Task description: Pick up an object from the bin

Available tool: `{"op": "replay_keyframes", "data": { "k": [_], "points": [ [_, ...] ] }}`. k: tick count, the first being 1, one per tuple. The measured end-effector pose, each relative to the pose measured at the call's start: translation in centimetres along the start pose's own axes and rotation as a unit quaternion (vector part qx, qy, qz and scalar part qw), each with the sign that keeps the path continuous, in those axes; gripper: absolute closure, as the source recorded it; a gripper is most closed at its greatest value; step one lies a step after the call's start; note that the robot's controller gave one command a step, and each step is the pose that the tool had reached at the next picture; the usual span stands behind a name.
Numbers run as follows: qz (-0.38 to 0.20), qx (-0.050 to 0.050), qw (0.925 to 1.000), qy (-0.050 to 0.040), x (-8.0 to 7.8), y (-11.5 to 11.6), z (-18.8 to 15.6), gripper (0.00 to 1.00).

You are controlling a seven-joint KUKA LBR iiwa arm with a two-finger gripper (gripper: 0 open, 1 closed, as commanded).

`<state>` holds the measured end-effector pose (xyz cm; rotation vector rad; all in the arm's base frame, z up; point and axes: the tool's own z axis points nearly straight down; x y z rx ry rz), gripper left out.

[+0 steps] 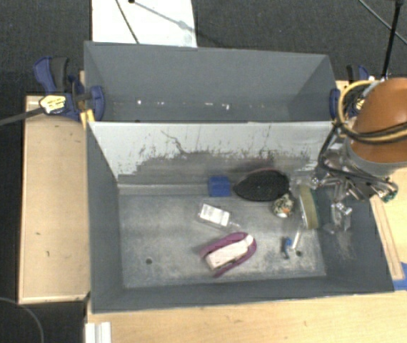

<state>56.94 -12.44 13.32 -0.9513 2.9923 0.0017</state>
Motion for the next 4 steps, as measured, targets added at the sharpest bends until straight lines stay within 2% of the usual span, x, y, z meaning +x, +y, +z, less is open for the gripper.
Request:
{"op": "replay_keyframes", "data": {
  "k": [1,2,3,4],
  "points": [
    [-0.025,0.001,0.9997,0.0011,-2.6,-0.4,6.4,0.0],
    [-0.024,0.001,0.9997,-0.0002,-2.6,-0.4,6.1,1.0],
    [-0.032,0.003,0.9995,-0.0026,-1.3,3.7,-5.2,1.0],
    [-0.032,0.002,0.9995,-0.0017,-0.9,4.5,-8.7,1.0]
  ]
}}
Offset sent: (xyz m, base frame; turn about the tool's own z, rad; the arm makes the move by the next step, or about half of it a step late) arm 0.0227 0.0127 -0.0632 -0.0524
